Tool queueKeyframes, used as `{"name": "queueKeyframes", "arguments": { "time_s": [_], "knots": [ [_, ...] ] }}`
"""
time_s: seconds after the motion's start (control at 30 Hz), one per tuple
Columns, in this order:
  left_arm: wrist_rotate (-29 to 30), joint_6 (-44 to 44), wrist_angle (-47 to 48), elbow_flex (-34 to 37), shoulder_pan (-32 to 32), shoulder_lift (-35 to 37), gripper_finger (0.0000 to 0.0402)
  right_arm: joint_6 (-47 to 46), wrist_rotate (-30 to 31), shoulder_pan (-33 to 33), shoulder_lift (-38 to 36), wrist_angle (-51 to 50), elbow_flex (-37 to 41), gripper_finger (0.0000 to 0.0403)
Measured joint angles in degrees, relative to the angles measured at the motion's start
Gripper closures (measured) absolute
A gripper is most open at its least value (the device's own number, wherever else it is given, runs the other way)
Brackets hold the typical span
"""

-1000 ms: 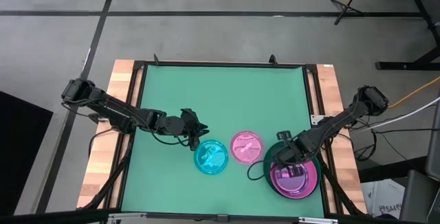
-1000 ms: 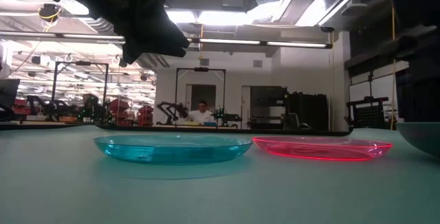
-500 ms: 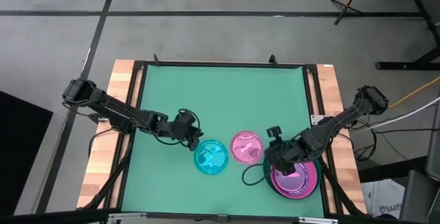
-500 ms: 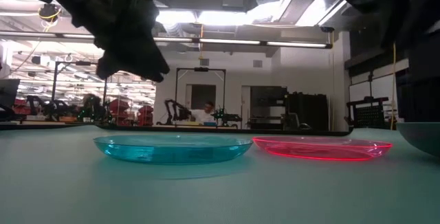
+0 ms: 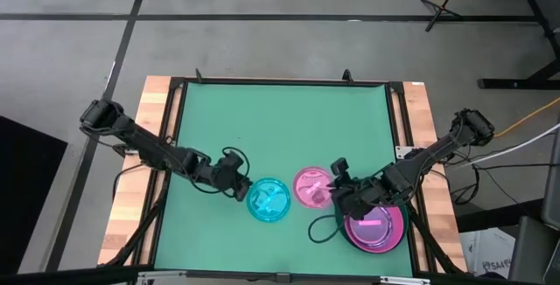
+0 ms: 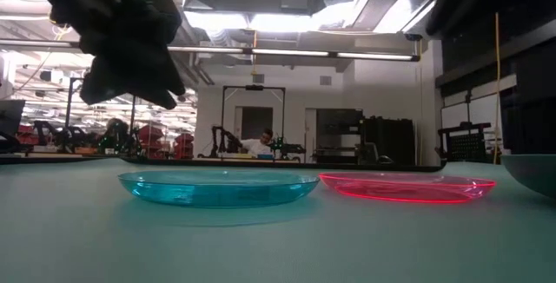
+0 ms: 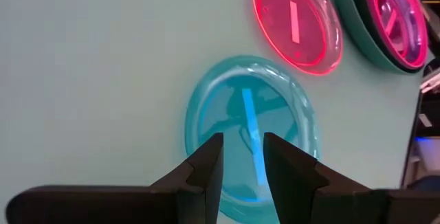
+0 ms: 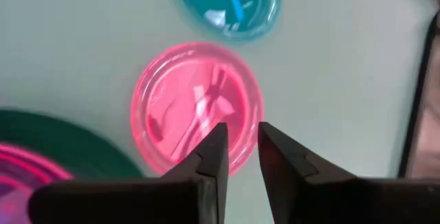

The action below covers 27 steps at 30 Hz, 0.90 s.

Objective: Stack plastic plates
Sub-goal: Stack the transparent blue plate on top of the transparent pink plate

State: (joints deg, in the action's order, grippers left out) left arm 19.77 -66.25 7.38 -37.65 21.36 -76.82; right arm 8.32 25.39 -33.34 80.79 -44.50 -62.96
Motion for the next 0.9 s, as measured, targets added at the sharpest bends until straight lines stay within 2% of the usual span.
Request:
{"name": "queueKeyframes", "arguments": {
  "time_s": [0.47,0.9],
  "knots": [
    [-1.00,-8.42,0.91,0.10,2.06,-5.31,0.0304,15.86,0.79,0.00,-0.02,11.95,0.00,0.0331],
    [-3.42,-10.37,-1.19,0.11,2.06,-13.15,0.0304,16.23,0.76,0.00,-0.02,11.69,0.00,0.0331]
  ]
}}
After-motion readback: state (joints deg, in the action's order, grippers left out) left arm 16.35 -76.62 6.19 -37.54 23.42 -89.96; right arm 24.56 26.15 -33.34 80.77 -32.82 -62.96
